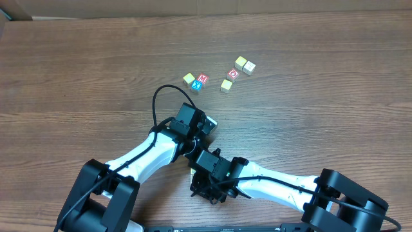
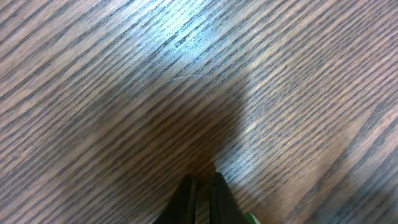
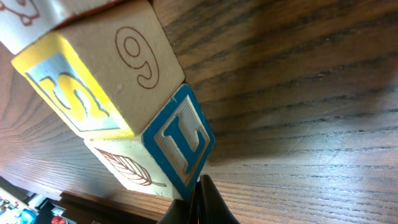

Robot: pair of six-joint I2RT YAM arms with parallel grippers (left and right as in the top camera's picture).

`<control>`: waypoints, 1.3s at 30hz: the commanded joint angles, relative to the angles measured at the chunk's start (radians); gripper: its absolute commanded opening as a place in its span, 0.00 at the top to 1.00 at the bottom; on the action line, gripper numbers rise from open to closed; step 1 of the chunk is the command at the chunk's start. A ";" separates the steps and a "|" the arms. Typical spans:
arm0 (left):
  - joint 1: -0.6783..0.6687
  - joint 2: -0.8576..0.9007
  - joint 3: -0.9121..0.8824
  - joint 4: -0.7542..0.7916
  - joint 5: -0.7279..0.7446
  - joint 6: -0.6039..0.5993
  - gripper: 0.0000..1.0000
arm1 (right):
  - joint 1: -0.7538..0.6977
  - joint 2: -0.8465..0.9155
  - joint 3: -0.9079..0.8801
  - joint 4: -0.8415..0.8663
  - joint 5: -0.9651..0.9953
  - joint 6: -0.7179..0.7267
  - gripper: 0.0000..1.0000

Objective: Flip 3 blocks

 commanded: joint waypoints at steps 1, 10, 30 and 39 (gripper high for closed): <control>-0.021 0.051 -0.046 -0.020 0.003 0.001 0.96 | -0.002 0.003 0.014 0.000 0.047 0.015 0.96; -0.018 0.051 -0.046 -0.008 -0.001 -0.009 0.96 | -0.002 0.003 0.014 -0.005 0.046 0.018 0.96; -0.019 0.051 -0.046 -0.006 -0.019 -0.011 0.96 | 0.032 0.003 0.014 -0.021 0.056 0.027 0.96; -0.018 0.051 -0.046 -0.005 -0.021 -0.011 0.96 | 0.070 0.003 0.014 -0.037 0.061 0.046 0.96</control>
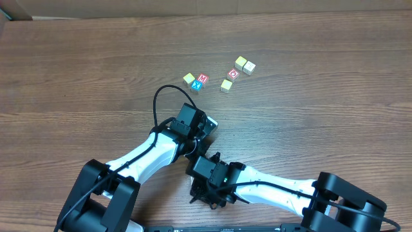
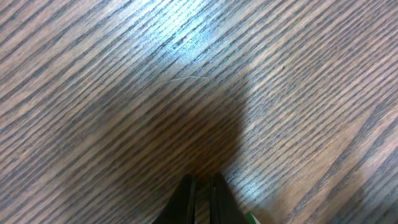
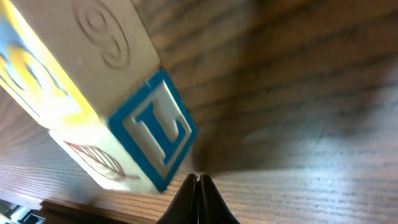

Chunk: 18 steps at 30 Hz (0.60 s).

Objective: Flip 3 blocks

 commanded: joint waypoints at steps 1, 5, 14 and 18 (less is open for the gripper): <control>-0.012 0.051 -0.045 -0.013 -0.014 -0.010 0.96 | 0.018 0.003 0.014 -0.005 0.018 0.019 0.96; -0.012 0.051 -0.045 -0.009 -0.018 -0.011 0.96 | 0.017 0.003 0.014 -0.014 0.018 0.019 0.96; 0.001 0.051 -0.045 0.014 -0.070 -0.049 0.96 | 0.017 0.003 0.014 -0.025 0.022 0.018 0.96; 0.023 0.051 -0.045 0.021 -0.072 -0.061 0.96 | 0.017 0.003 0.014 -0.025 0.029 0.015 0.96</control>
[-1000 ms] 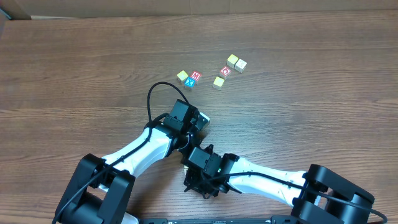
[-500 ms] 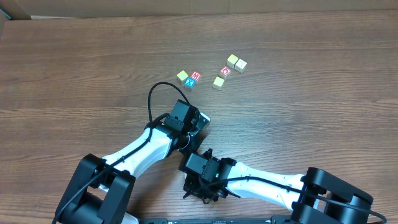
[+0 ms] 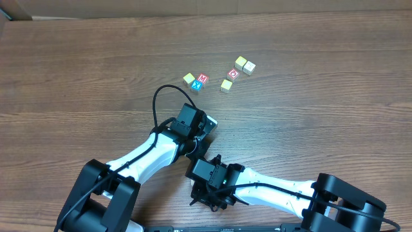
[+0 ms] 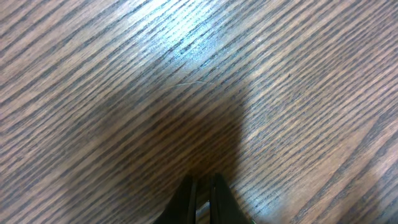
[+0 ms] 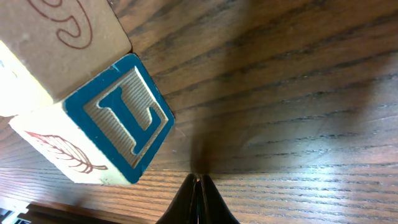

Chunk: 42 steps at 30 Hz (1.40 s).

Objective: Flip 3 blocks

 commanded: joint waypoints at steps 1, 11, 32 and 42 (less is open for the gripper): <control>0.030 0.051 -0.041 0.003 -0.060 -0.034 0.96 | 0.005 0.003 0.014 0.003 0.025 0.003 0.96; 0.138 0.051 -0.041 0.002 -0.106 -0.116 0.96 | -0.037 0.003 0.014 -0.020 0.065 -0.021 0.96; 0.228 0.051 -0.041 -0.030 -0.105 -0.202 0.96 | -0.317 0.003 0.014 0.038 0.083 -0.467 0.96; 0.228 0.051 -0.041 -0.043 -0.105 -0.202 0.96 | -0.314 0.003 0.014 0.107 0.052 -0.541 0.96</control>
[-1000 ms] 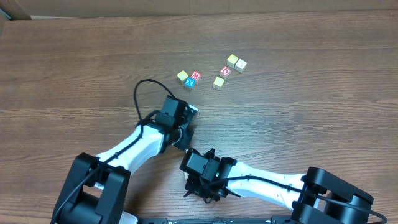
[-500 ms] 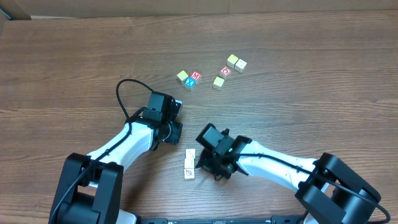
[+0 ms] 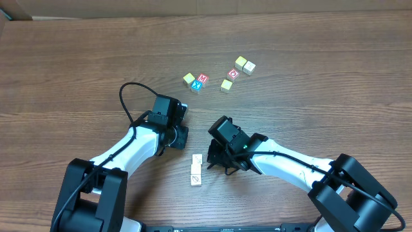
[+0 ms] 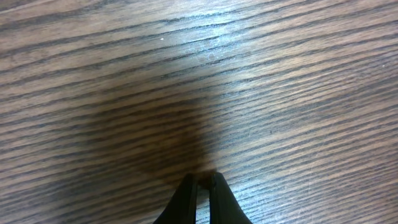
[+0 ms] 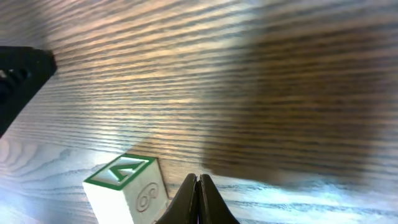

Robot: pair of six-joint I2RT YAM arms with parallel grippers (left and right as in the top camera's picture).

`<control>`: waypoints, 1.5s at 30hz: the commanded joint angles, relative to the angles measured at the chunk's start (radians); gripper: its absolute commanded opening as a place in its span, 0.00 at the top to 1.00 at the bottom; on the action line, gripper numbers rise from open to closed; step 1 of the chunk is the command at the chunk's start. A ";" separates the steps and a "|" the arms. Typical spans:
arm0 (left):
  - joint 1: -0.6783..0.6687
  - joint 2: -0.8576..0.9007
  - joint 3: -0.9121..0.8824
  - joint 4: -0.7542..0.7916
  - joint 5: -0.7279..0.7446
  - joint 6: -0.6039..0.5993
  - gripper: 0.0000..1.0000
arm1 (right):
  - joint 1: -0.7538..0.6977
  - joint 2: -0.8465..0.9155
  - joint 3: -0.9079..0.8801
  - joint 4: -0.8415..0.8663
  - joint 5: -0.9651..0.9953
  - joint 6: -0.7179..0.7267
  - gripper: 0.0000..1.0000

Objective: Flip 3 blocks

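Note:
Three pale blocks (image 3: 196,169) lie in a short row near the table's front, between the arms. My right gripper (image 3: 212,161) is shut and empty just right of that row. In the right wrist view its tip (image 5: 198,181) rests low beside a block with a green-framed top face (image 5: 126,185) and a loop mark on its side. My left gripper (image 3: 177,136) is shut and empty, left of and behind the row. Its tips (image 4: 203,180) hang over bare wood, with no block in that view.
Several more lettered blocks sit at the back: a yellow, red and blue cluster (image 3: 196,81) and a looser group (image 3: 235,72) to its right. The wooden table (image 3: 335,84) stretches wide on both sides. The left arm's black cable (image 3: 127,96) loops over the table.
Both arms have drawn apart, the left to the left, the right to the right and back. The row of three blocks they covered now shows. The blue L face has gone from the right wrist view.
The two shut grippers stood close together over blocks at the front. The right tip was against a blue L block next to a 6 block, and that block's face stood at a different angle at each moment. Now the arms are apart and three blocks lie uncovered.

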 commanded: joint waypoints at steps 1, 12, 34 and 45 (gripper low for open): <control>0.014 0.049 -0.045 -0.039 -0.060 -0.021 0.96 | 0.002 0.003 0.002 0.017 -0.019 -0.047 0.96; 0.014 0.049 -0.045 -0.042 -0.060 -0.021 0.96 | 0.026 0.003 0.002 0.056 -0.064 -0.084 0.96; 0.014 0.049 -0.045 -0.045 -0.060 -0.021 0.96 | 0.054 0.003 0.002 0.074 -0.061 -0.077 0.96; 0.014 0.049 -0.045 -0.045 -0.060 -0.021 0.96 | 0.054 0.003 0.002 0.082 -0.064 -0.084 0.96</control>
